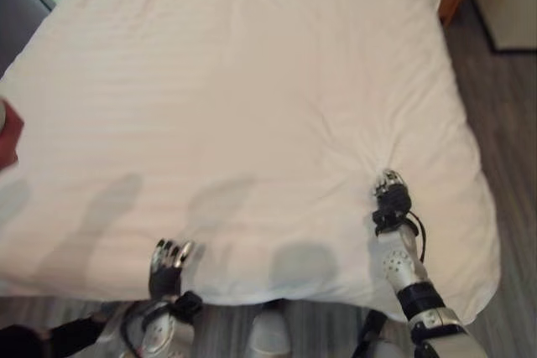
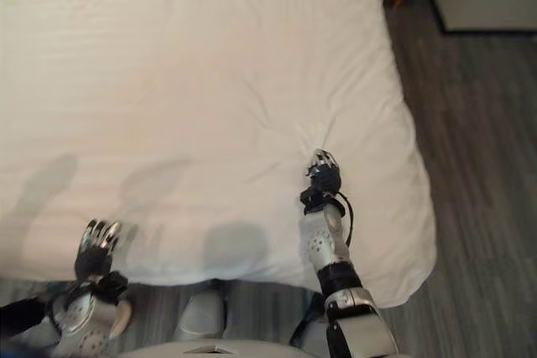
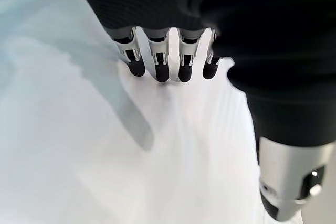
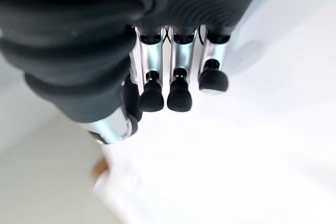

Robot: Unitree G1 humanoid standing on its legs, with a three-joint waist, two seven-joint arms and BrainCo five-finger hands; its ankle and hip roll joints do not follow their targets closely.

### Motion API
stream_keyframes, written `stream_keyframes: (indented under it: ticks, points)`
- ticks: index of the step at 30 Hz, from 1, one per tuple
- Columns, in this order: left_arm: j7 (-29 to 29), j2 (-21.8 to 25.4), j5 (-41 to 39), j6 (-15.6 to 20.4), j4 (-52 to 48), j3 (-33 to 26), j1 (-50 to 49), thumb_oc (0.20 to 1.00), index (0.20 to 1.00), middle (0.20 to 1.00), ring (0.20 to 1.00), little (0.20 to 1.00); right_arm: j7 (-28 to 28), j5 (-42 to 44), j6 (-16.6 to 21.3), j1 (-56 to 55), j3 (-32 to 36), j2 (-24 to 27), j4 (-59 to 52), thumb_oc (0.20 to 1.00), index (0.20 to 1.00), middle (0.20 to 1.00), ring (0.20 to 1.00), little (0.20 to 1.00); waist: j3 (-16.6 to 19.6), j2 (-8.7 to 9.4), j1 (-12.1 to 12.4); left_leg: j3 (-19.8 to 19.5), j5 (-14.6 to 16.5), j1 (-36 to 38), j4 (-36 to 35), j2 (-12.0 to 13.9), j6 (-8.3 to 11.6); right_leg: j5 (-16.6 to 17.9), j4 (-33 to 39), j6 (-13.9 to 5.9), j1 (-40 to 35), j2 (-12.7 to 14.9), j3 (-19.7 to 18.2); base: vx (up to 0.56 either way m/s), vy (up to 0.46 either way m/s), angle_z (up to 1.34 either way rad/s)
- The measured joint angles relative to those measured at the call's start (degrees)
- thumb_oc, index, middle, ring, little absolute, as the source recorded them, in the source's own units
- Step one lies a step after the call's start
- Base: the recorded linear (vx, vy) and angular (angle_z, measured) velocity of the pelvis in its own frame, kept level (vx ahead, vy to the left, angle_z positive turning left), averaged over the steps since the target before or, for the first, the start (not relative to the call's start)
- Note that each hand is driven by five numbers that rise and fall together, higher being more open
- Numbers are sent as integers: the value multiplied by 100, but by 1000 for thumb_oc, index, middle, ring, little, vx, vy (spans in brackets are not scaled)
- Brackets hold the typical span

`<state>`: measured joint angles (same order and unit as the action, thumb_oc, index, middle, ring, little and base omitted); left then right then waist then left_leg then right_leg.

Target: Making the bed.

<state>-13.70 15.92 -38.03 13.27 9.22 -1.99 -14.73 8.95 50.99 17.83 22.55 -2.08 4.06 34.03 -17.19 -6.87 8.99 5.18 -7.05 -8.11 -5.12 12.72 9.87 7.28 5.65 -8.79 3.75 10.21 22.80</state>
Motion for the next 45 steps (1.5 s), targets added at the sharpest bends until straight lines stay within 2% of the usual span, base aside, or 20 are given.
stream_keyframes:
  ticks: [7, 15, 18, 19, 20, 23, 25, 26, 28, 29, 31, 33, 34, 37, 39, 40, 41, 42, 43, 45]
  points:
    - [169, 118, 17, -3, -61, -11, -5, 1000, 1000, 1000, 1000, 1000, -165, -121, -237, -1, -54, 295, -442, 200, 200, 200, 200, 200, -141, -133, -281, 76, 0, -35, -7, 5, -2, 2, 1, -34, 95, 8, -83, -37, 19, -3]
    - [301, 92, -130, -225, -94, -325, -377, 1000, 1000, 1000, 1000, 1000, 41, -165, -50, -1221, 1875, 875, -1333, 200, 200, 200, 200, 200, -227, -126, -991, 602, 44, 384, -21, 27, 42, 37, 3, -8, -4, -13, -470, 8, 27, -24]
    - [297, -56, -167, -233, -181, -387, -453, 1000, 1000, 1000, 1000, 1000, 277, -371, -79, -1657, 2029, 1236, -1279, 200, 200, 200, 200, 200, -241, -155, -1230, 877, 90, 565, -22, 78, 64, 58, 3, 21, 24, -95, -737, 7, 17, -54]
    - [298, -96, -165, -233, -230, -390, -474, 1000, 1000, 1000, 1000, 1000, 440, -719, -126, -1904, 2022, 1415, -1205, 445, 445, 445, 445, 445, -255, -131, -1375, 1135, 150, 776, -23, 134, 99, 48, 22, 12, 17, -180, -999, -32, -5, -101]
    - [292, -121, -164, -231, -238, -405, -519, 1000, 1000, 1000, 1000, 1000, 555, -1019, -153, -1974, 1990, 1535, -1164, 1000, 1000, 1000, 1000, 1000, -257, -133, -1350, 1324, 191, 922, -37, 178, 112, 45, 26, 7, 6, -221, -1172, -80, -66, -107]
    - [381, -196, -146, -199, -688, -391, -425, 1000, 1000, 1000, 1000, 1000, 801, -1871, -345, -2232, 1798, 1898, -1146, 1000, 1000, 1000, 1000, 1000, -293, -82, -1681, 1656, 300, 1123, 134, 312, 172, 40, 29, 55, -16, -342, -1508, -223, -142, -73]
    - [531, -192, -109, -206, -938, -361, -130, 1000, 1000, 1000, 1000, 1000, 817, -2422, -553, -2425, 1696, 1973, -1330, 1000, 1000, 1000, 1000, 1000, -380, 171, -1769, 1427, 208, 1057, 622, 290, 227, 64, -30, 228, -44, -305, -1558, -178, -88, -35]
    - [580, -155, 20, -211, -1099, -349, 72, 1000, 1000, 1000, 1000, 1000, 724, -2789, -674, -2501, 1586, 1935, -1451, 1000, 1000, 1000, 1000, 1000, -366, 376, -1786, 1019, 142, 1086, 854, 236, 536, 134, -10, 322, -62, -191, -1655, -170, -25, -41]
    - [631, 97, 300, -230, -1169, -253, 498, 1000, 1000, 1000, 1000, 1000, 563, -3130, -796, -2653, 1475, 1821, -1957, 1000, 1000, 1000, 1000, 1000, -409, 588, -1951, 148, 1060, 936, 2623, 32, 580, 251, -13, 359, -298, -63, -1772, -172, 117, -39]
    - [626, 233, 339, -238, -1248, -245, 663, 1000, 1000, 1000, 1000, 1000, 450, -3286, -802, -2760, 1413, 1806, -2148, 1000, 1000, 1000, 1000, 1000, -403, 570, -2043, 41, 1231, 957, 2964, 17, 553, 238, -16, 304, -421, -94, -1720, -197, 195, -10]
    - [649, 471, 432, -191, -1434, -252, 1114, 1000, 1000, 1000, 1000, 1000, 321, -3481, -846, -3021, 1272, 1778, -2298, 1000, 1000, 1000, 1000, 1000, -267, 621, -2284, 93, 1528, 1164, 2886, 94, 517, 185, -64, 262, -339, -128, -1782, -251, 181, -6]
    - [632, 617, 719, -107, -1781, -206, 1767, 1000, 1000, 1000, 1000, 1000, 56, -3893, -998, -3437, 1094, 1762, -2447, 1000, 1000, 1000, 1000, 1000, 6, 462, -2516, 546, 2059, 1851, 1400, 9, 47, 288, -233, 97, -146, -219, -1875, -333, 132, -26]
    - [631, 680, 794, -75, -1711, -102, 1991, 1000, 1000, 1000, 1000, 1000, 6, -3986, -1072, -3568, 1042, 1526, -2316, 1000, 1000, 1000, 1000, 1000, 113, 769, -2563, 656, 1858, 1944, 1191, -255, -51, 459, -253, 1, -94, -4, -1993, -371, 31, -14]
    - [488, 604, 965, -99, -1319, 378, 2284, 1000, 1000, 1000, 1000, 1000, -113, -4219, -1240, -3903, 675, 1195, -2184, 1000, 1000, 1000, 1000, 1000, 396, 1106, -2615, 820, 1715, 1995, 914, -557, -227, 983, -391, -405, 223, 227, -1953, -424, -55, -32]
    - [442, 586, 971, -133, -1203, 597, 2108, 1000, 1000, 1000, 1000, 1000, -190, -4354, -1259, -3945, 309, 957, -2183, 1000, 1000, 1000, 1000, 1000, 562, 1417, -2518, 1343, 1629, 1911, 1085, -748, -372, 1405, -39, -124, 425, 245, -1447, -637, -90, -97]
    - [449, 551, 974, -150, -1178, 614, 1984, 1000, 1000, 1000, 1000, 1000, -201, -4407, -1248, -3915, 165, 955, -2198, 1000, 1000, 1000, 1000, 1000, 596, 1495, -2461, 1437, 1670, 1918, 1048, -774, -440, 839, -4, -548, 464, 281, -1357, -413, -71, -98]
    - [432, 377, 968, -224, -1081, 684, 1888, 1000, 1000, 1000, 1000, 1000, -205, -4473, -1278, -3805, 154, 949, -2139, 1000, 1000, 1000, 1000, 1000, 562, 1350, -2466, 1592, 1589, 1779, 1138, -599, -525, 325, -543, -365, 710, 286, -969, -246, -70, -52]
    - [432, 216, 972, -289, -1067, 737, 1800, 1000, 1000, 1000, 1000, 1000, -191, -4494, -1277, -3805, 139, 1009, -2143, 1000, 1000, 1000, 1000, 1000, 541, 1130, -2424, 1628, 1592, 1719, 1091, -402, -542, 21, -1211, 49, 992, 258, -665, -346, -98, -38]
    - [447, 55, 972, -323, -1081, 942, 1603, 1000, 1000, 1000, 1000, 1000, -201, -4605, -1291, -3765, 164, 1240, -2266, 1000, 1000, 1000, 1000, 1000, 441, 742, -2232, 1800, 1240, 1898, 760, -127, -430, -405, -2783, 200, 1231, 336, -517, -358, -153, -29]
    - [448, 55, 972, -341, -1132, 930, 1487, 1000, 1000, 1000, 1000, 1000, -199, -4662, -1244, -3662, 234, 1376, -2332, 1000, 1000, 1000, 1000, 1000, 431, 667, -2096, 1809, 1129, 2095, 610, -8, -351, -903, -3633, 65, 885, 679, -521, -237, -168, -15]
